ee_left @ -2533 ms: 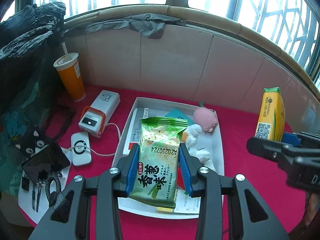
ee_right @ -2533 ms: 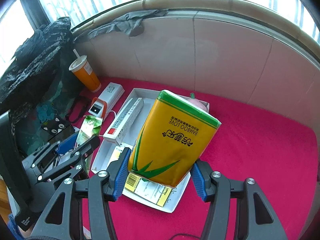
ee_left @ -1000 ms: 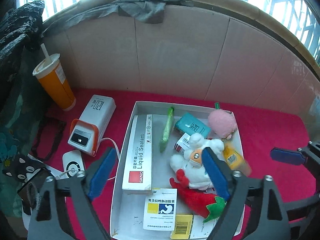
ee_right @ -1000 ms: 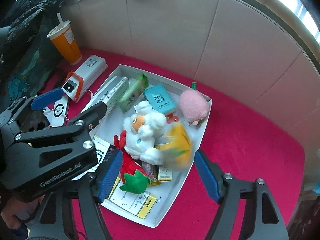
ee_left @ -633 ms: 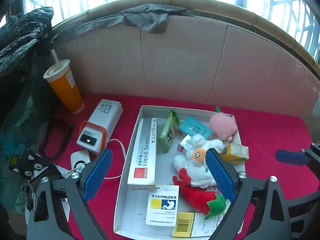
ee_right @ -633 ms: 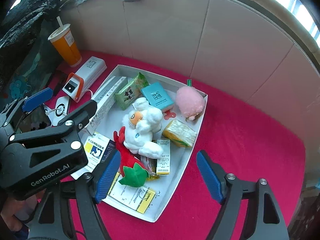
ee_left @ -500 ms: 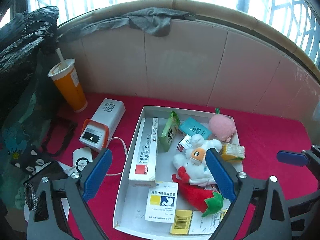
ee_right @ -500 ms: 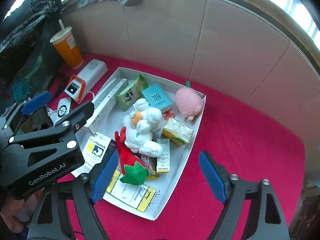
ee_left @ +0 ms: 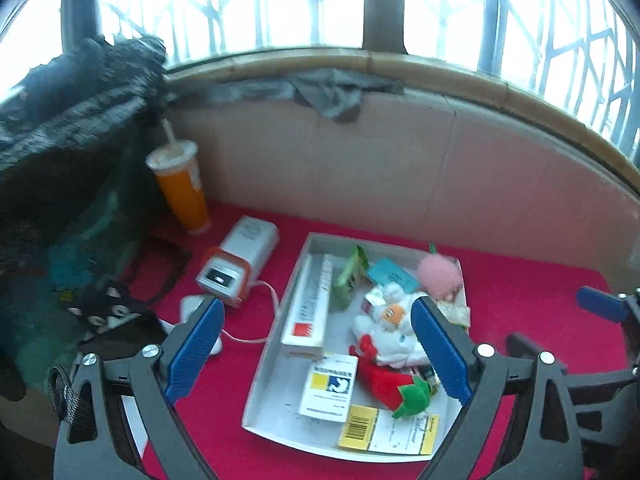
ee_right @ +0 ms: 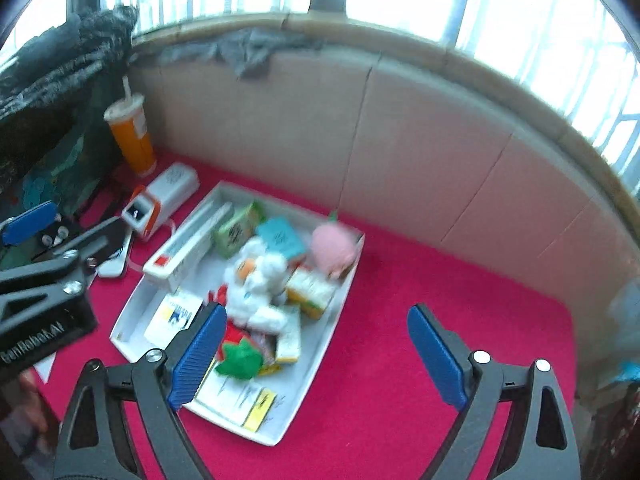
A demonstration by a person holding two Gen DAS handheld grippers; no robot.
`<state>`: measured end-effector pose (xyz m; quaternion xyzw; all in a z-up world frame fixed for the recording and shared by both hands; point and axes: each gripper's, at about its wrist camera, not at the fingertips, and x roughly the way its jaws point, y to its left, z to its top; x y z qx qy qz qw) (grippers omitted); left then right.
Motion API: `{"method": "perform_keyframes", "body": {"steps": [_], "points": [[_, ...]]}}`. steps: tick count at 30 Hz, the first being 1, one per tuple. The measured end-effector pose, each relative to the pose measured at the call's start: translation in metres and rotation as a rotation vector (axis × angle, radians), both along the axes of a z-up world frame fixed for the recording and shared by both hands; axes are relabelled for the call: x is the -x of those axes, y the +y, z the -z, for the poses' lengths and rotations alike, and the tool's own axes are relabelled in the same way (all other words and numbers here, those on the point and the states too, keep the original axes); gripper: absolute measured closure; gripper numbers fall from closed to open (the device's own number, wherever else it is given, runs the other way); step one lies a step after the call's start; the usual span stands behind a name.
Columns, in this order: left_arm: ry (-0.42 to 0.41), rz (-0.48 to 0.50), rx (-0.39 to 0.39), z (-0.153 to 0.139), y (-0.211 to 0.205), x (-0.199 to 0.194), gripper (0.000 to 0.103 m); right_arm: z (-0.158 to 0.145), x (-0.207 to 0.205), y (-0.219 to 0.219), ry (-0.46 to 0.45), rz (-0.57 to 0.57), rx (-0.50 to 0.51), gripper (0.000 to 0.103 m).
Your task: Organize objects
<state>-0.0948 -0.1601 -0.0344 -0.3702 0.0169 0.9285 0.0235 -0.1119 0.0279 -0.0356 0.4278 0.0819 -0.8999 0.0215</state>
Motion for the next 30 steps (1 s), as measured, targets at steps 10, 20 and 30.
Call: {"method": "perform_keyframes", "body": {"steps": [10,20,30], "points": [[0.064,0.076,-0.151,-0.040,0.016,-0.042,0.009,-0.030,-0.033,0.032,0.064,0.019,0.095,0.008],[0.050,0.007,0.053,-0.057,0.045,-0.071,0.009,-0.062,-0.071,0.067,0.185,0.038,0.213,0.000],[0.008,-0.026,-0.032,-0.069,0.052,-0.102,0.009,-0.077,-0.101,0.105,0.225,0.071,0.260,0.000]]}}
